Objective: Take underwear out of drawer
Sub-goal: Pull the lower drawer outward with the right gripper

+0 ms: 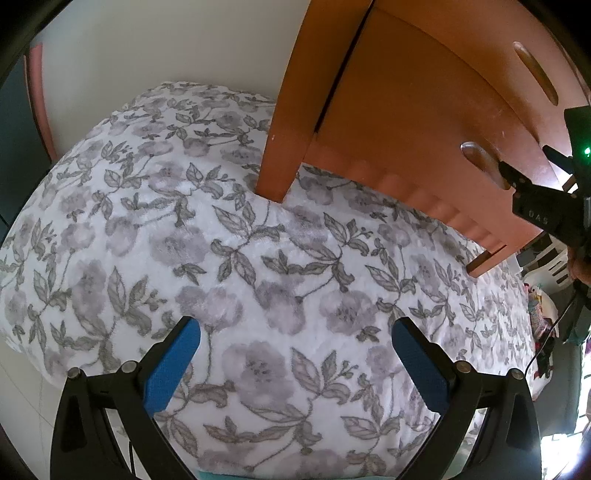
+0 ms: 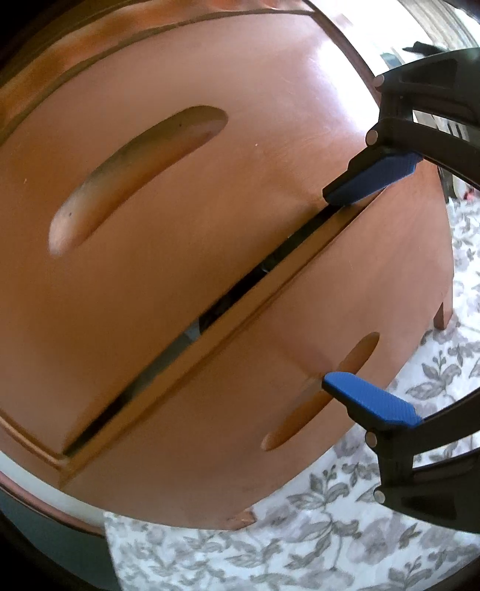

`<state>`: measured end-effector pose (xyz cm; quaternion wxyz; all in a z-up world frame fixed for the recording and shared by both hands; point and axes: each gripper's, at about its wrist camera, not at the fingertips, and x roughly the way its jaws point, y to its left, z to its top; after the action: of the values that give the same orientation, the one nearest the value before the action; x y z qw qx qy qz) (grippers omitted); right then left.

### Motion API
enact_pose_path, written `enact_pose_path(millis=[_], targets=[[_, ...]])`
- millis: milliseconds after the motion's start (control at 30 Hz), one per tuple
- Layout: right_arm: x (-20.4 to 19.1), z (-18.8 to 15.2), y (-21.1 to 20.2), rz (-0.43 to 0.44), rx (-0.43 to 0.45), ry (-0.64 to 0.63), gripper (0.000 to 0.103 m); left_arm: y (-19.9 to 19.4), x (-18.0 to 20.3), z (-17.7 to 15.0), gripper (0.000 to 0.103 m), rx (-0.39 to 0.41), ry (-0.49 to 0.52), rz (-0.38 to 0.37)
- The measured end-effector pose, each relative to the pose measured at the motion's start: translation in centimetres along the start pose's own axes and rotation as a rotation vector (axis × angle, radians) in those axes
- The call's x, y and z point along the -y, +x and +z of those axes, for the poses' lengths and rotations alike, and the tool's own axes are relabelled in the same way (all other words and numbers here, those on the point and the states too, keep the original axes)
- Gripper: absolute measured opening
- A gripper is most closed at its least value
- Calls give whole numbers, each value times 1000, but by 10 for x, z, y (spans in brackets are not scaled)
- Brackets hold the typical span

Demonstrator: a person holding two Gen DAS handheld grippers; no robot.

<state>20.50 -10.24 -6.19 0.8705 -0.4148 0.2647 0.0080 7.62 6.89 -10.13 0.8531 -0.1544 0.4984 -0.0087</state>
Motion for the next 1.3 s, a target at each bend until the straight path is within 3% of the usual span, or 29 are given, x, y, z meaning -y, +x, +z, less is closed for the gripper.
enact_pose_path(millis=[333,667,733,967,1300], targets=[[-23,5,2,-29,-1,-18,92,6,-4,2,103,-12,-7,-10],[-23,-2,-6,-6,5,-27,71,9,0,-1,103,-27,-2,-16],[-26,-3,-5,-5,11,-21,70,6,1,-1,103,-23,5,-16],[-55,-17,7,-5,39,-60,91,7,-3,-1,103,-26,-5,-17],[-71,-18,28,-77,96,-51,91,23,-12,-2,103,-60,-36,-44]])
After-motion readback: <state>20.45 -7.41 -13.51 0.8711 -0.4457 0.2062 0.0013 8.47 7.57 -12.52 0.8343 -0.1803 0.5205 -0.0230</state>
